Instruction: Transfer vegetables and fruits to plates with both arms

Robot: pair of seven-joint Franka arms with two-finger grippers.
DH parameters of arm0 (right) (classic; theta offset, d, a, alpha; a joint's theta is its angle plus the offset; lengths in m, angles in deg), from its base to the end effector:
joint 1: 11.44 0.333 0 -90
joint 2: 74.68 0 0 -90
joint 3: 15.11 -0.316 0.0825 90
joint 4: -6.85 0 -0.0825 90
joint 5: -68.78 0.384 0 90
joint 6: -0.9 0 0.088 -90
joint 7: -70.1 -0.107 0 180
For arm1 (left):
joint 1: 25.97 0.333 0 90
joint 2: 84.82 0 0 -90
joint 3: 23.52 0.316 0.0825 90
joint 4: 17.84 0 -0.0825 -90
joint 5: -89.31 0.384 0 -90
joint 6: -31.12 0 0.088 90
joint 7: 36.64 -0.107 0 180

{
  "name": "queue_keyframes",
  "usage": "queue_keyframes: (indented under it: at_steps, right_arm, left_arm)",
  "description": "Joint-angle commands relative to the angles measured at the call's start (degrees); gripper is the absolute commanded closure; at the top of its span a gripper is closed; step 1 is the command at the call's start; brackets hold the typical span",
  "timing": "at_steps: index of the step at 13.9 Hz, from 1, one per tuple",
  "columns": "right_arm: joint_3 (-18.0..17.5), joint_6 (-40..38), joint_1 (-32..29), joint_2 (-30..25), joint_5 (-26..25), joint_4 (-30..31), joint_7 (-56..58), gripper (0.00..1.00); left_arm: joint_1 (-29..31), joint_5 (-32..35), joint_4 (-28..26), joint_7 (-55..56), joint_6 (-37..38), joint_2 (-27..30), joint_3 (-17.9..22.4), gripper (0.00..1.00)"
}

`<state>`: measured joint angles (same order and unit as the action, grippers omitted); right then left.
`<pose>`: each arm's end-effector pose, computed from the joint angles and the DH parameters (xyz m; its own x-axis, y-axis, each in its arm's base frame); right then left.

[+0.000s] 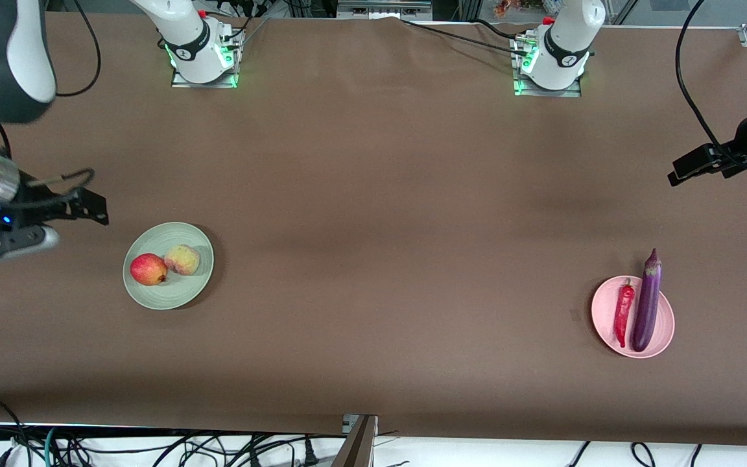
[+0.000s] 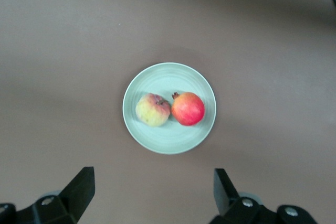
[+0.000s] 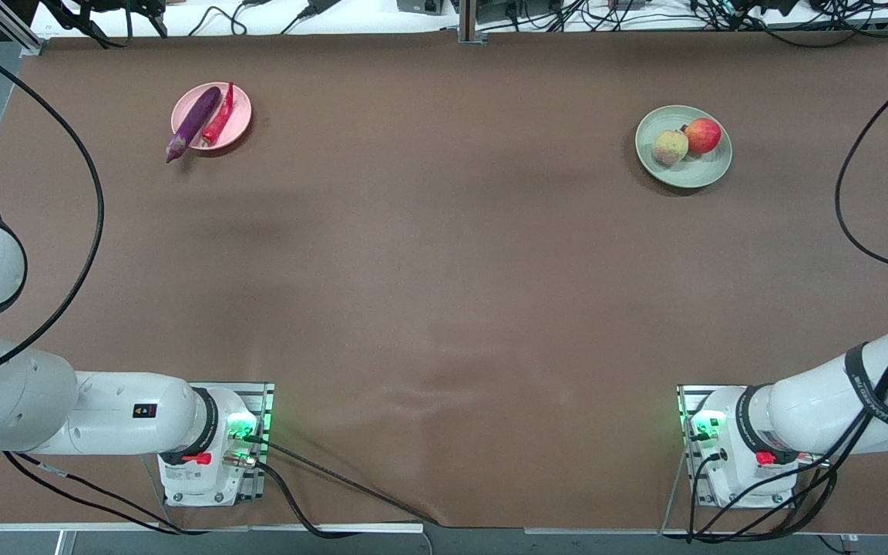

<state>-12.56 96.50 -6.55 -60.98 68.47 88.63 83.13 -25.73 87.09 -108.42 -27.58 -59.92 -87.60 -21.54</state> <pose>0.6327 0.0285 0.5592 0.9638 0.2668 -0.0013 0.2668 -0.9636 0.0160 0.5692 0.0175 0.5941 0.9795 0.1962 -0.0458 0.1976 -0.9798 0.0302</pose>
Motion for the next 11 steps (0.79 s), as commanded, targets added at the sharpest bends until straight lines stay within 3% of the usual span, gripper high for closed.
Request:
queue_keyframes:
  at_steps: [1, 5, 7, 11]
  right_arm:
    - [-0.6, 0.3, -1.0, -8.3, -0.7, 8.3, 1.0, 0.0]
    - [-2.5, -5.8, -4.1, -13.8, -0.6, 11.9, -1.8, 0.0]
    - [-3.3, -7.7, -4.4, -13.7, -0.6, 12.0, -9.4, 0.0]
    - [-3.1, -8.1, -4.3, -10.4, -0.5, 7.8, -8.8, 0.0]
  left_arm:
    - [0.2, 0.9, 0.3, -0.4, -0.1, 0.1, -0.3, 0.0]
    - [0.2, 0.9, 0.3, -0.4, -0.1, 0.1, -0.3, 0.0]
    - [0.2, 0.9, 0.3, -0.4, -0.1, 0.1, -0.3, 0.0]
    - [0.2, 0.9, 0.3, -0.4, -0.1, 0.1, -0.3, 0.0]
